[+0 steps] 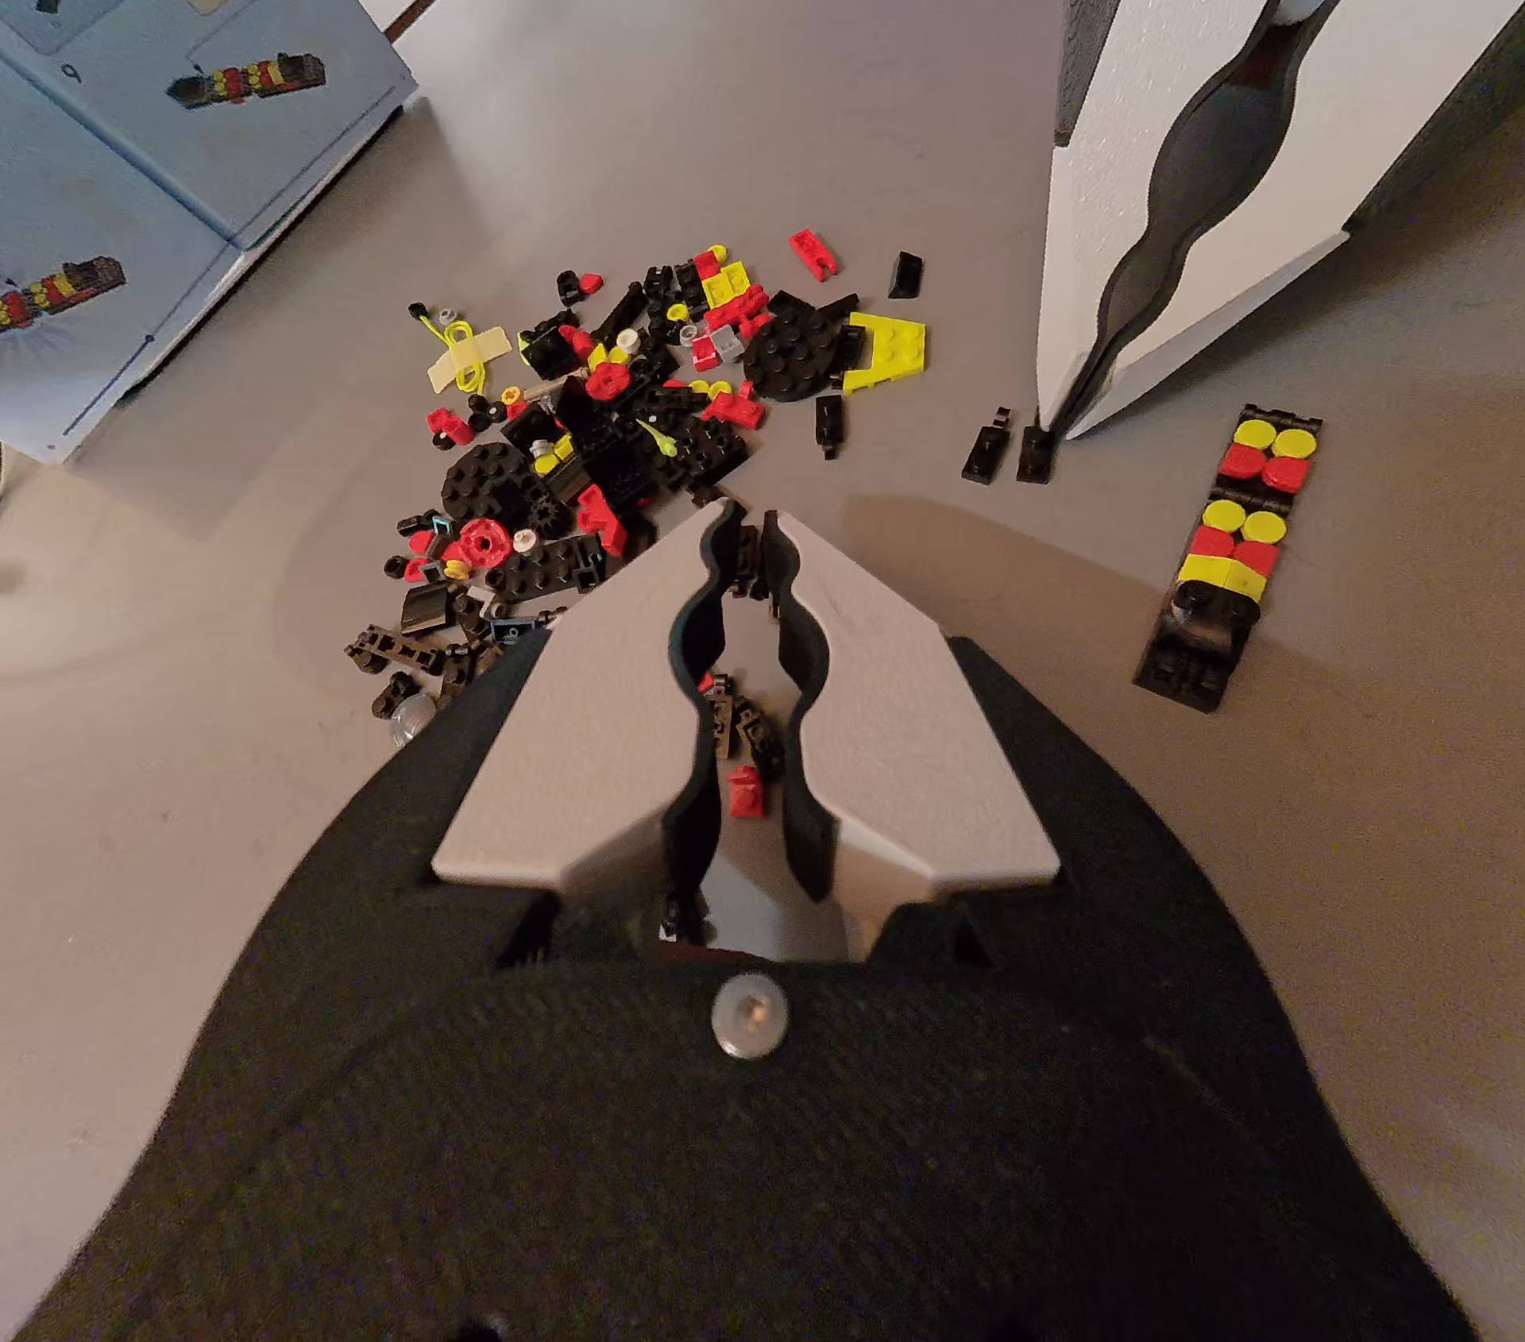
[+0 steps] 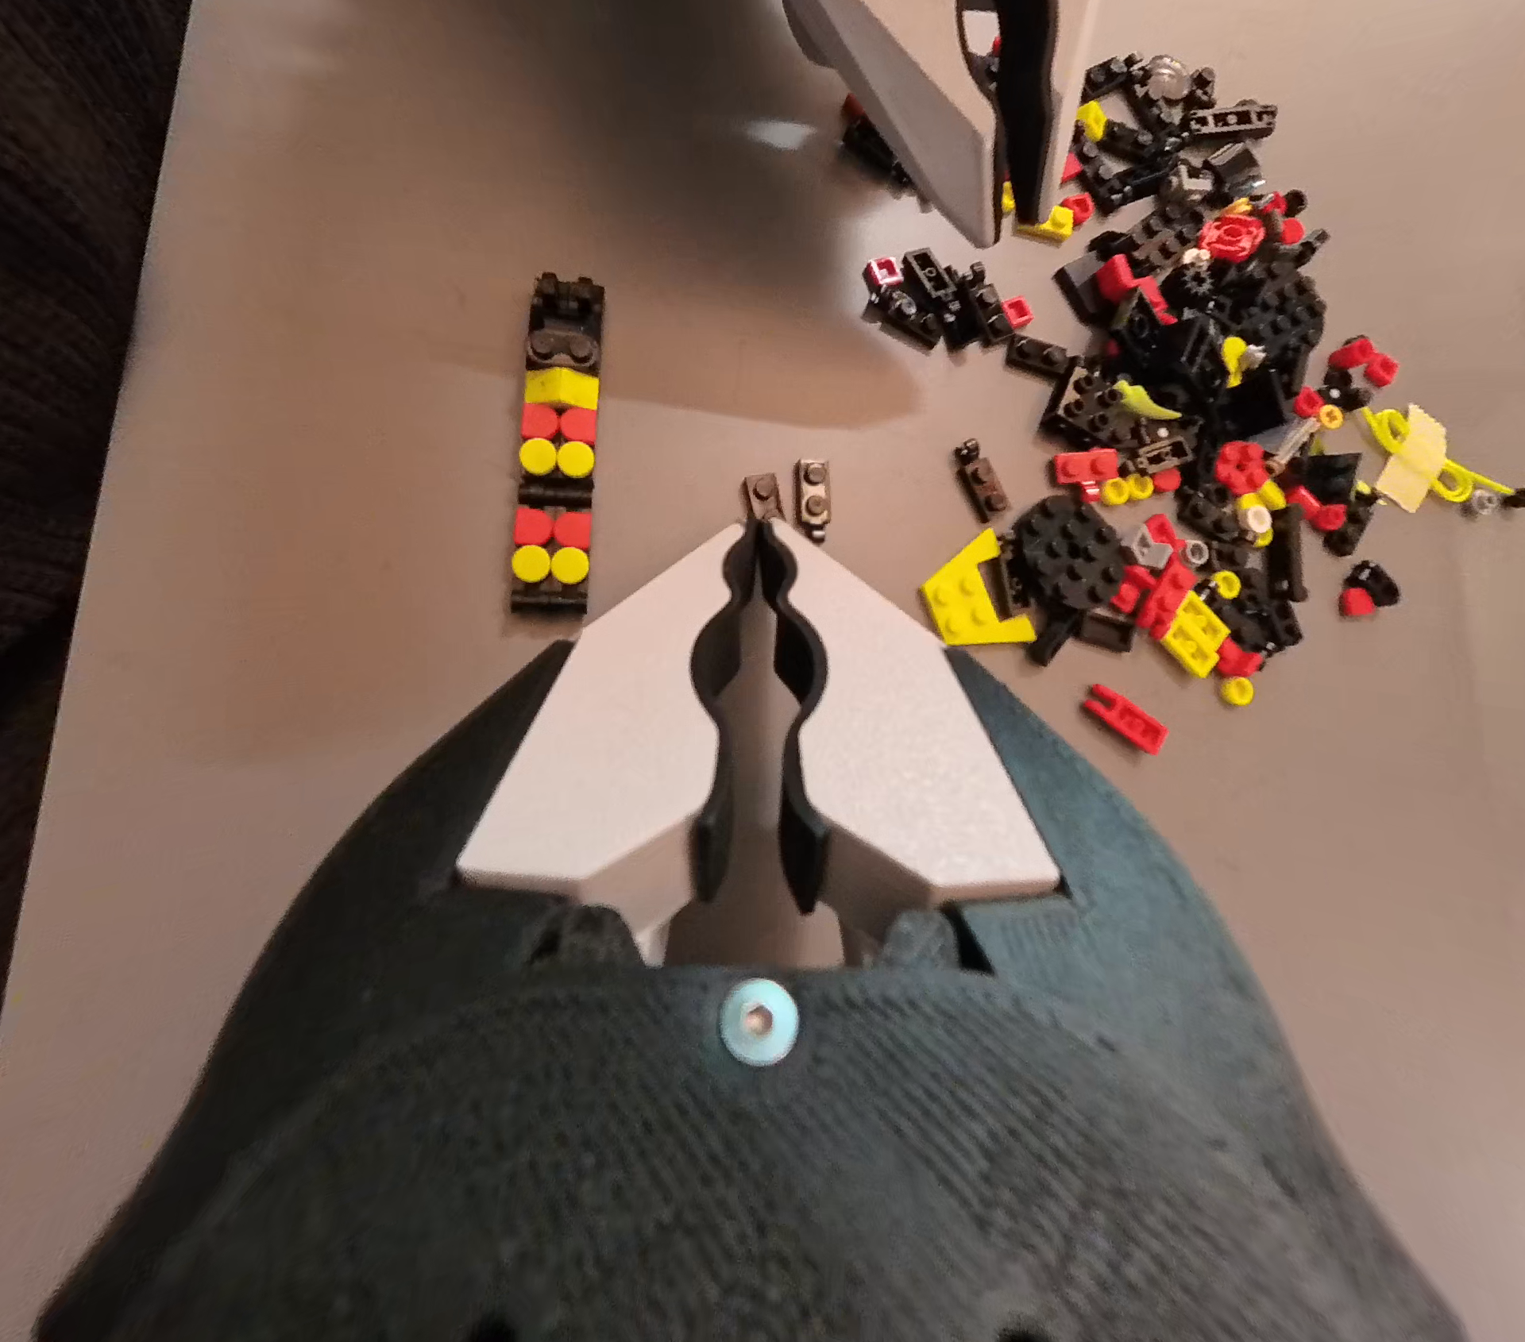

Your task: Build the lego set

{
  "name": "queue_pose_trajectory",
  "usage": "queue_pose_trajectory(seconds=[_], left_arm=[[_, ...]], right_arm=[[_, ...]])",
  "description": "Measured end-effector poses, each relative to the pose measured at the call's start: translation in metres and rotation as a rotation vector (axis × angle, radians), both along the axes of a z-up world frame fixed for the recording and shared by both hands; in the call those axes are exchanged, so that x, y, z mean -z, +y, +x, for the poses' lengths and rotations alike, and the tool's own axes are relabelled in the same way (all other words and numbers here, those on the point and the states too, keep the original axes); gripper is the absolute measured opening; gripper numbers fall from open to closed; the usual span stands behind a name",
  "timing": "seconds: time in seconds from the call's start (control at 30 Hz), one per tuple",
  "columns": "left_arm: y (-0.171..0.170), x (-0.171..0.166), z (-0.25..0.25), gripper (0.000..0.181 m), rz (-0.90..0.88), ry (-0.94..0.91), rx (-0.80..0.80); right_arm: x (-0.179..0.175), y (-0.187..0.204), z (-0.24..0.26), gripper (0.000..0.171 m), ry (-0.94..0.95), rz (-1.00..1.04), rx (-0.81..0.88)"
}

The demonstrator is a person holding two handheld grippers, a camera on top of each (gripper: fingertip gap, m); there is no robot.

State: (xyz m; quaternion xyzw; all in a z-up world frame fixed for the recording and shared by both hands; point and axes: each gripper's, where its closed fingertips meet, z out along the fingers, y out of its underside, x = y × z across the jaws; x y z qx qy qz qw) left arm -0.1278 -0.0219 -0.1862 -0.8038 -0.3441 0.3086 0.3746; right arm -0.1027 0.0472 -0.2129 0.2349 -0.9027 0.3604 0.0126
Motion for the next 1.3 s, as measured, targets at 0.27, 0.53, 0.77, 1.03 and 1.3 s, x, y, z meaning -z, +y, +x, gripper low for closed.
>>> queue_pose_trajectory(seconds=[0.27, 0.53, 0.77, 1.03, 1.3], left_arm=[[0.0, 0.001, 0.0, 0.004, -0.004, -0.003, 0.003], [0.0, 0.001, 0.0, 0.004, -0.005, -0.004, 0.004], [0.019, 0.0, 0.014, 0.009, 0.024, -0.033, 0.112], [0.044, 0.013, 0.029, 0.017, -0.04, -0.078, 0.192], [0.047, 0.019, 0.029, 0.024, 0.021, -0.18, 0.202]], right_arm=[[0.0, -0.003, 0.002, 0.002, -0.026, 0.006, 0.027], [-0.001, -0.004, 0.002, 0.003, -0.021, 0.012, 0.033], [-0.012, 0.0, -0.014, 0.009, -0.019, -0.033, 0.077], [-0.003, 0.0, -0.012, 0.022, -0.061, -0.015, 0.075], [-0.001, -0.005, -0.009, 0.025, -0.086, -0.029, 0.076]])
